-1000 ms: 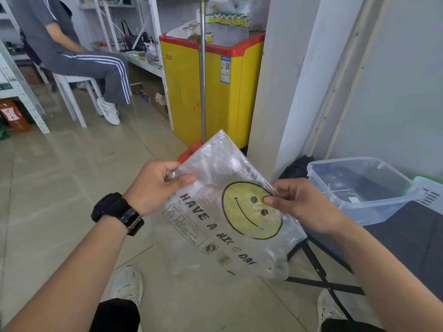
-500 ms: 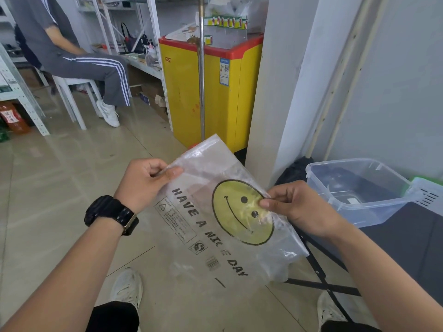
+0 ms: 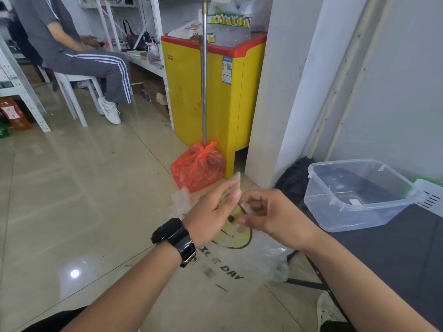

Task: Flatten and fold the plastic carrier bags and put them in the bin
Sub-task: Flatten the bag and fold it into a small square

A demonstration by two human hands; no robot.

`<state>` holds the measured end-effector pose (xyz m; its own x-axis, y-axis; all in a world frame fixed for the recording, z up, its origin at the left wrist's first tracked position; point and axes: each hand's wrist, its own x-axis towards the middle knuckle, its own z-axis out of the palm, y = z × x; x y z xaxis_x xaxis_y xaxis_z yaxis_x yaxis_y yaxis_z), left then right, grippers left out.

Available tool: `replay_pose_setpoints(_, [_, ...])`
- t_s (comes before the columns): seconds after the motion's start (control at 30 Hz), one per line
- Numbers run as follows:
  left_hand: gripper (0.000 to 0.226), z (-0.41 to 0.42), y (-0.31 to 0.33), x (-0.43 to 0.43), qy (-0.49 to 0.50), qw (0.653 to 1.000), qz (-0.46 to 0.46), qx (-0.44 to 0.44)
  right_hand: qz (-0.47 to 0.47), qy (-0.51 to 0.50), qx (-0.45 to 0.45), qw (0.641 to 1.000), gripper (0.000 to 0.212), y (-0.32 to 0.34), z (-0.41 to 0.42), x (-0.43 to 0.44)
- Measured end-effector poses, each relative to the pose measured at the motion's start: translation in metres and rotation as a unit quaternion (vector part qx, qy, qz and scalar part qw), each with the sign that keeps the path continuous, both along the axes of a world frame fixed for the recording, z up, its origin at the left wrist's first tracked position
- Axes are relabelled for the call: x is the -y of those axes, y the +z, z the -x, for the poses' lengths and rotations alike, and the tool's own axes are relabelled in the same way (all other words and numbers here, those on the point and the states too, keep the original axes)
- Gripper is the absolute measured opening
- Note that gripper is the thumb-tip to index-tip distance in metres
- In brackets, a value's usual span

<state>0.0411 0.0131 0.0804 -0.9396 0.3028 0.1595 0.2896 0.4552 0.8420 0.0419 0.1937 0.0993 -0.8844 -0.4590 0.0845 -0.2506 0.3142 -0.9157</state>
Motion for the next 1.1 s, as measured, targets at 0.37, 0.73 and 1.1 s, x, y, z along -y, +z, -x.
replay_pose_setpoints(0.37, [0.023,0.008,-0.006,0.005,0.011,0.994,-0.102,0.036,-0.036,-0.100,-0.056,0.993,0.048,0.008,0.001,-0.007])
replay_pose_setpoints(0.73, [0.082,0.012,0.014,0.029,0.102,0.944,-0.294,0.110,0.031,-0.125,0.026,0.991,0.019,0.013,0.010,-0.041])
replay_pose_setpoints(1.1, [0.012,0.008,0.013,0.024,0.119,0.959,-0.250,0.054,0.125,-0.169,0.034,0.977,0.003,0.012,0.008,-0.034])
